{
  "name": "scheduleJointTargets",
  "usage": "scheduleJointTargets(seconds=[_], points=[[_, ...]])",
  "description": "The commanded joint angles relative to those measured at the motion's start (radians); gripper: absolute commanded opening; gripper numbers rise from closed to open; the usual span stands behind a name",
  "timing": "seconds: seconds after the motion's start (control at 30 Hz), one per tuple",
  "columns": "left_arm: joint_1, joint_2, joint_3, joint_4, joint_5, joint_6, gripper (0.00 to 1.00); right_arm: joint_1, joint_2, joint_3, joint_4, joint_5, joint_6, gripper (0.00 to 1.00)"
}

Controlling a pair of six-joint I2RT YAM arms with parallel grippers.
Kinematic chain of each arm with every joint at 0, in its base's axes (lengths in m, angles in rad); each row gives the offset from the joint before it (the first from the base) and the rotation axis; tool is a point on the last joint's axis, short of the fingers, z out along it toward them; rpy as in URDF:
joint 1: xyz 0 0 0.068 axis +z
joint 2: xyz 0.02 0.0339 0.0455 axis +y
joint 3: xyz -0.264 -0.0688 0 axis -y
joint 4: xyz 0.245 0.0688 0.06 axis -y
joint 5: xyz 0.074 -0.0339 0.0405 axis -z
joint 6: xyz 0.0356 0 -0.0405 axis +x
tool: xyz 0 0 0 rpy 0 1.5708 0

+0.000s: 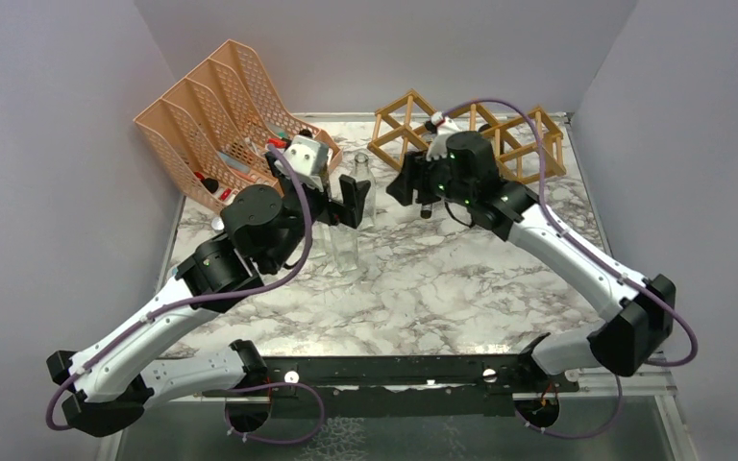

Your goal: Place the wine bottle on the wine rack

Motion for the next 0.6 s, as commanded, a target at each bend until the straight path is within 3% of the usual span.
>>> scheduleJointTargets(seconds=[0.0,0.27,0.57], points=[[0.001,-0.053,-0.007,0.045,-0.114,-0.008,0.99,0.077,0.132,0.136,0.084,0.141,-0.003,0.63],[0.001,-0.096,-0.064,0.107,-0.176,-0.002,0.99,0.123,0.348,0.353,0.041,0.138,-0.086,0.63],[0.001,-0.104,-0.095,0.11,-0.165,0.022,0.99,0.125,0.48,0.451,0.041,0.16,-0.193,0.61]])
